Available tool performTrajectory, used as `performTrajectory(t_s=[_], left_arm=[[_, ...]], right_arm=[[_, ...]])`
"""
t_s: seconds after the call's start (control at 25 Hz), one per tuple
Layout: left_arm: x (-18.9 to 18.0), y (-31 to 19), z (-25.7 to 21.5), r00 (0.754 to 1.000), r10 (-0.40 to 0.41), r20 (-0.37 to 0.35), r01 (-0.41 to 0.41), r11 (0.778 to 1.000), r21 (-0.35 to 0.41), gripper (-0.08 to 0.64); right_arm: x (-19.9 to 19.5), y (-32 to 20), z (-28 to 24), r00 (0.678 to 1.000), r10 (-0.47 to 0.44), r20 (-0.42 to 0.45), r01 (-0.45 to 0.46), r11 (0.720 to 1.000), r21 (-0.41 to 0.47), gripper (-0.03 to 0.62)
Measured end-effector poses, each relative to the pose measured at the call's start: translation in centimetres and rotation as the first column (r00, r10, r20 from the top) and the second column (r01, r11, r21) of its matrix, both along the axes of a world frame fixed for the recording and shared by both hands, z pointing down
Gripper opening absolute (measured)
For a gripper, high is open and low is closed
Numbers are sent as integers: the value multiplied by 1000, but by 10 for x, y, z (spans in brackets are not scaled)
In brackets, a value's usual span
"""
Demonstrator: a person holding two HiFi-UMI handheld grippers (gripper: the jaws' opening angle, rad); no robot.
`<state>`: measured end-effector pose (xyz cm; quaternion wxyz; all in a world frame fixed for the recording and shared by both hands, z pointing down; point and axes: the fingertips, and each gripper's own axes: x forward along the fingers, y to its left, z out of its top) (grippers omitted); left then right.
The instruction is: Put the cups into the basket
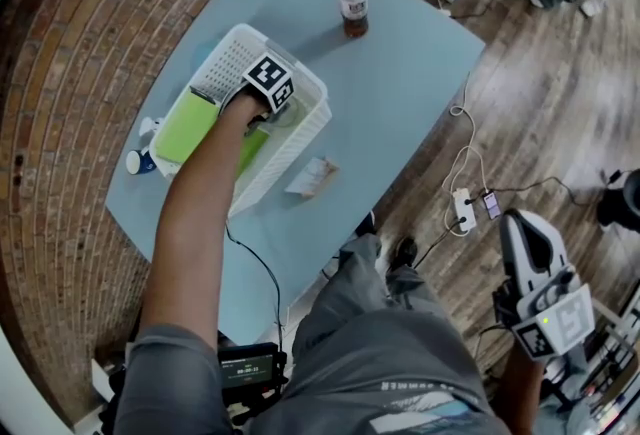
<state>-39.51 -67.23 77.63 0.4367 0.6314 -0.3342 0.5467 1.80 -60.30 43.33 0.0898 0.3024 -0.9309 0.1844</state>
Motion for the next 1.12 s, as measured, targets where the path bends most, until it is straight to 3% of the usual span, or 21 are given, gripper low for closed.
performTrajectory(t_s=[0.24, 0.48, 0.76, 0.92, 1.0, 1.12], left_arm=[[-2, -7, 0, 1000, -9, -9, 10, 997, 81, 20], [-2, -11, -13, 1000, -27, -17, 29, 993, 119, 106], [-5, -16, -57, 1000, 11, 19, -15, 969, 245, 176], [-5, -23, -104, 1000, -13, 3, 10, 920, 392, 175], [-5, -26, -131, 1000, -26, 15, 15, 870, 493, 175], [0, -22, -174, 998, -31, 52, -9, 776, 630, 175]], right_arm=[[-5, -1, -5, 1000, -10, -7, 10, 1000, 11, 11], [-3, 3, -3, 1000, -22, -3, 22, 1000, 8, 11], [-10, 5, -16, 999, -50, 10, 50, 998, 38, 11], [-11, 10, -21, 997, -68, 21, 67, 996, 52, 11], [-11, 13, -22, 997, -76, 28, 74, 996, 55, 11], [-10, 17, -25, 996, -87, 31, 85, 994, 63, 11]])
